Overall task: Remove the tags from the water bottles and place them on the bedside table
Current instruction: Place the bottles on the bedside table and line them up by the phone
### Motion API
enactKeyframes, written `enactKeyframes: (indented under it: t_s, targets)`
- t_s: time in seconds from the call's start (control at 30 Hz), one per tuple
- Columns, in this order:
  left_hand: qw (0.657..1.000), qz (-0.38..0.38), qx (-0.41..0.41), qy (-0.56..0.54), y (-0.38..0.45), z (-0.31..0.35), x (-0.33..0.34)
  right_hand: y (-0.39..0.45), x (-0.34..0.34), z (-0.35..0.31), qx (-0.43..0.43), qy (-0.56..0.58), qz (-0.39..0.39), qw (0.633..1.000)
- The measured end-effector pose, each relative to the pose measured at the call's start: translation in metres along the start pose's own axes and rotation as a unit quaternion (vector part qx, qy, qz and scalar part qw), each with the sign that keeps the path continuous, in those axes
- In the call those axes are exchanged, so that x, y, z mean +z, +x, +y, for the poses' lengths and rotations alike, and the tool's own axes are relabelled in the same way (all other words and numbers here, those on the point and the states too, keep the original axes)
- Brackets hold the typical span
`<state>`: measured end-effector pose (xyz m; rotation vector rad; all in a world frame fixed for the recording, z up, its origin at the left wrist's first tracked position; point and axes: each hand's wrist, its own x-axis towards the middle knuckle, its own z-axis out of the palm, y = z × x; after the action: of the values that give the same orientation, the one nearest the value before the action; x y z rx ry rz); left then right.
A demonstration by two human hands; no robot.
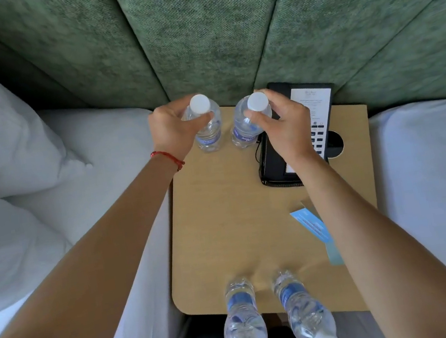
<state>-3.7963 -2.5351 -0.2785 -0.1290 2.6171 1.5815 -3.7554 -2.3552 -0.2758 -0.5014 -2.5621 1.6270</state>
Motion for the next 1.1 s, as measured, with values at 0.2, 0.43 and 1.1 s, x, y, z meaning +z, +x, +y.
enactKeyframes:
  t_s: [0.2, 0.43, 1.1]
  targets:
    - [1.0, -0.02, 0.017, 0.012, 0.001, -0.003, -0.002, 0.001, 0.004, 0.002, -0.022, -0.023, 0.006, 0.999]
    - [0.999, -0.048, 0.003, 0.015, 0.005, -0.005, -0.002, 0.006, 0.002, 0.002, 0.0, -0.022, -0.024, 0.999]
    - [0.984, -0.165, -0.004, 0.069, 0.028, -0.002, -0.016, -0.004, 0.008, 0.006, -0.013, -0.046, 0.035, 0.998]
